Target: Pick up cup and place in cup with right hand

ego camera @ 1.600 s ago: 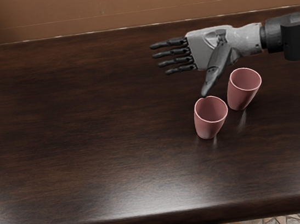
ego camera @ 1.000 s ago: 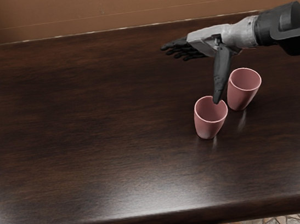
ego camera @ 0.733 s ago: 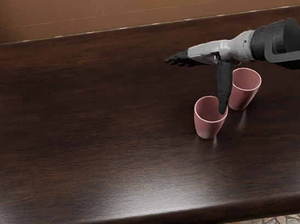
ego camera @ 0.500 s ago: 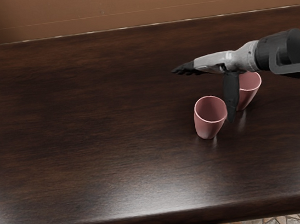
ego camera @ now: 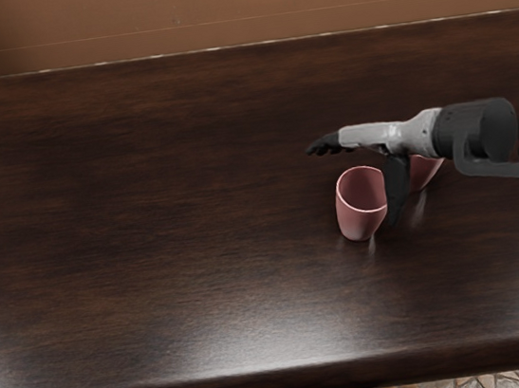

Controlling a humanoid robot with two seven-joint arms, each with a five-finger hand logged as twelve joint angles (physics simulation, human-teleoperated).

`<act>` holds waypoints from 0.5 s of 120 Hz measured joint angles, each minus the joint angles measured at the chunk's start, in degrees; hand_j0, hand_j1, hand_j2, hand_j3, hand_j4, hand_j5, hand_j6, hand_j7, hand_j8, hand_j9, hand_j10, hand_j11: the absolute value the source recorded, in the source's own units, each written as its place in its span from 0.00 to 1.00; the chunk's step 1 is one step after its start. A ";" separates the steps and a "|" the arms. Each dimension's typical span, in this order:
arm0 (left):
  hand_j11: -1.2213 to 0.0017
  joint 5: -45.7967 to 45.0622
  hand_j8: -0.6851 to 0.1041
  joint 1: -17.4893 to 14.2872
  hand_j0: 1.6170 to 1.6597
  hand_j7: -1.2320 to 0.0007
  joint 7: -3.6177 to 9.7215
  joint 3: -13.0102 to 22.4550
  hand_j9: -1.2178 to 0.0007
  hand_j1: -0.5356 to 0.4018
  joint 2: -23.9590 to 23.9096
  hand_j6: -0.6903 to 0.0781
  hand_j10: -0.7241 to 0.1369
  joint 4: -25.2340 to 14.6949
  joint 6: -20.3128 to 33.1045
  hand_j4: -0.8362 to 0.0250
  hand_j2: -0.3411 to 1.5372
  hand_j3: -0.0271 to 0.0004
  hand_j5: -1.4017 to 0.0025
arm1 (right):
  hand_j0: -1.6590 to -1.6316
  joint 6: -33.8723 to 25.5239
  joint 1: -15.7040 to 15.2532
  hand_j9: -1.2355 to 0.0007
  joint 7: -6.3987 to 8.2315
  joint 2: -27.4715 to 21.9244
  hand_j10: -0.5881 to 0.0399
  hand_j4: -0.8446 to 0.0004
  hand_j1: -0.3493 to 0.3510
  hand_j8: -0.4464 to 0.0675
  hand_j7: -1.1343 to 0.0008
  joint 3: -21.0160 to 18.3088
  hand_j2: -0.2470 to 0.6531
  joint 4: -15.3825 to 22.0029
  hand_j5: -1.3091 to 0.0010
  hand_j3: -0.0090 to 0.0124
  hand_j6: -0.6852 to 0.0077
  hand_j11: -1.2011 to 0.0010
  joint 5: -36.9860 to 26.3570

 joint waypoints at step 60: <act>1.00 0.00 0.87 0.00 0.96 1.00 0.00 0.00 1.00 0.94 0.00 0.90 0.84 0.00 0.00 0.97 0.18 0.99 1.00 | 0.04 -1.17 -1.10 0.76 -0.50 -1.34 0.56 0.72 0.39 0.41 0.73 -1.19 0.23 4.04 0.77 0.42 0.65 0.75 -2.88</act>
